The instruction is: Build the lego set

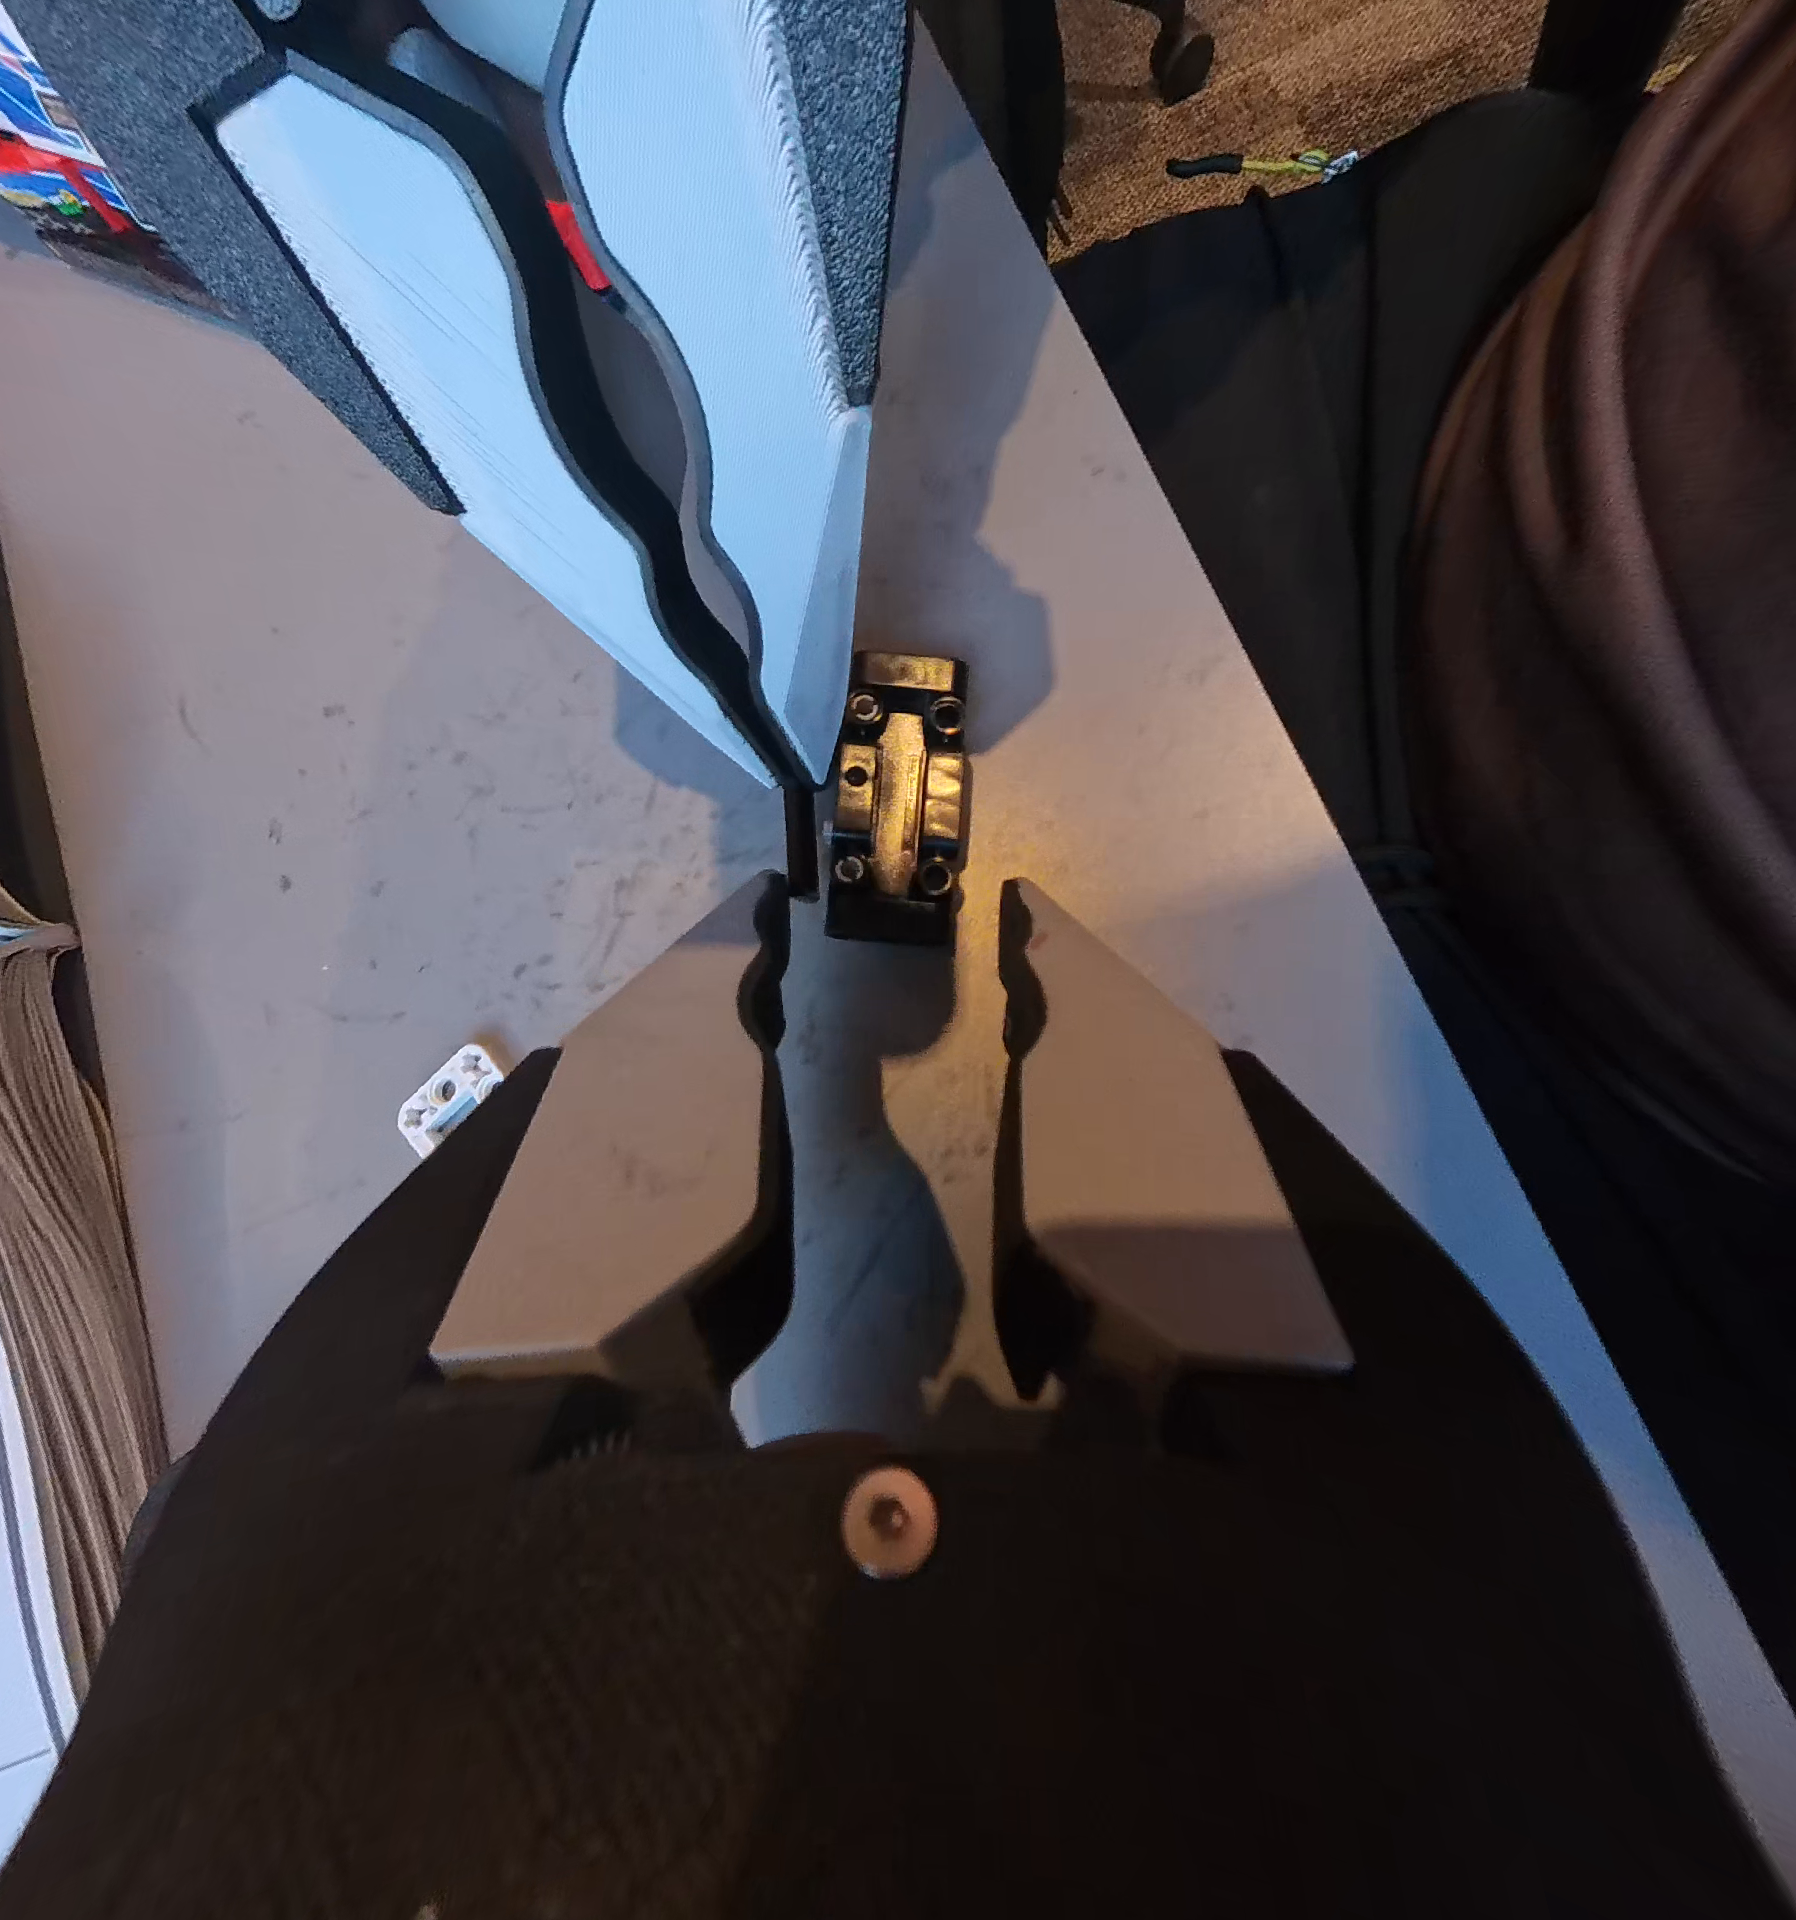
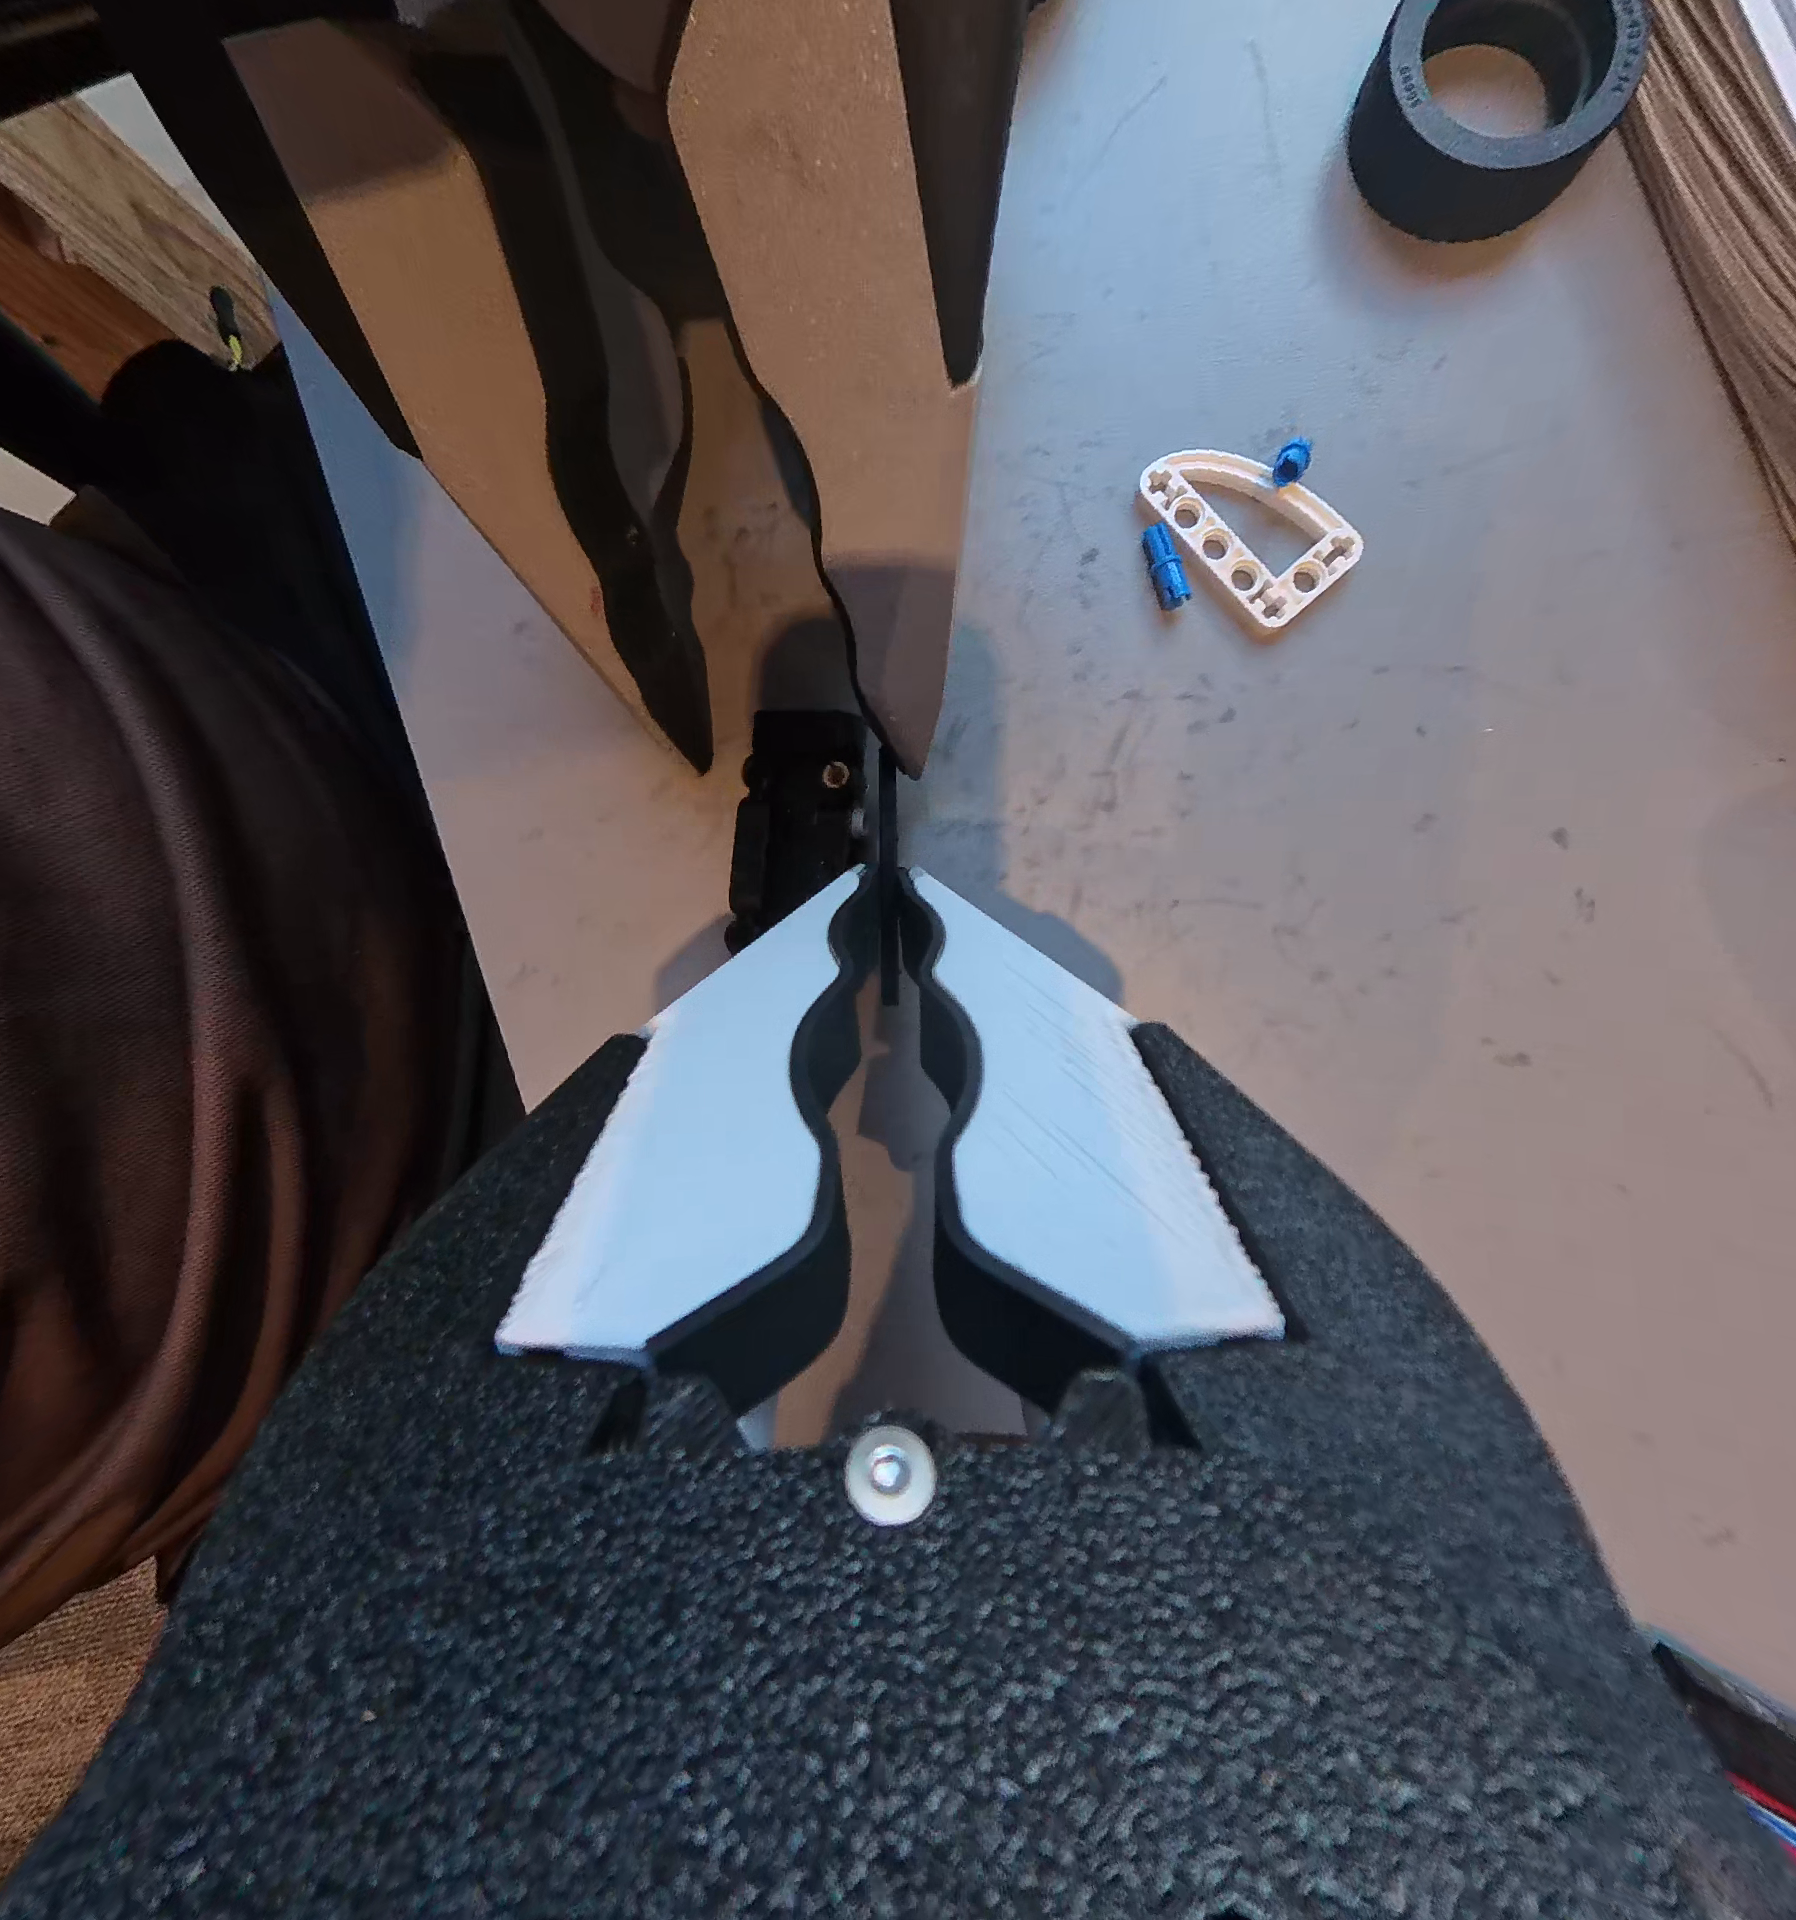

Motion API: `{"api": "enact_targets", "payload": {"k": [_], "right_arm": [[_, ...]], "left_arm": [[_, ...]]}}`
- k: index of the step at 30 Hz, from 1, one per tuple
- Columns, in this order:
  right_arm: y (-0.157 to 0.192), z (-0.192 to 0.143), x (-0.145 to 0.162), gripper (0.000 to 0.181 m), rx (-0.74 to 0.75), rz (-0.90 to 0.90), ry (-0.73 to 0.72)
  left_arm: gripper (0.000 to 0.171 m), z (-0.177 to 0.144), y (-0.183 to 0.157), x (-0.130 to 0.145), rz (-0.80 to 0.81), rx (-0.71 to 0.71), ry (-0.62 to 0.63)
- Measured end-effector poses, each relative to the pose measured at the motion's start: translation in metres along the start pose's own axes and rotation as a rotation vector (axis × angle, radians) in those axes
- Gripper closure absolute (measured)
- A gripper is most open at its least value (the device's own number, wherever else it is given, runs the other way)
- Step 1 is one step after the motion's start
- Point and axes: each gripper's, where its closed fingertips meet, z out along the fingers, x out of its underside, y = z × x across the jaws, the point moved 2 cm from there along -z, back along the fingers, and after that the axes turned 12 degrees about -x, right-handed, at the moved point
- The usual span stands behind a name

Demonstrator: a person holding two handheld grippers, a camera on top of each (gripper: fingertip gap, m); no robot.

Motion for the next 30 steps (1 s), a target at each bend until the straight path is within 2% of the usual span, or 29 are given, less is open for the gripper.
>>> {"api": "enact_targets", "payload": {"k": [14,18,30], "right_arm": [[0.0023,-0.0016,0.0011,0.179,0.0,-0.021,0.033],[0.0045,0.0008,0.0011,0.179,-0.015,-0.033,0.048],[0.0082,-0.0005,0.0032,0.178,-0.05,-0.036,0.049]], "left_arm": [[0.136,0.0032,0.0,-0.0027,0.006,0.02,-0.001],[0.144,0.0036,-0.0009,-0.0025,0.017,0.025,0.001],[0.145,0.0048,-0.0039,-0.0046,0.015,0.037,-0.016]]}}
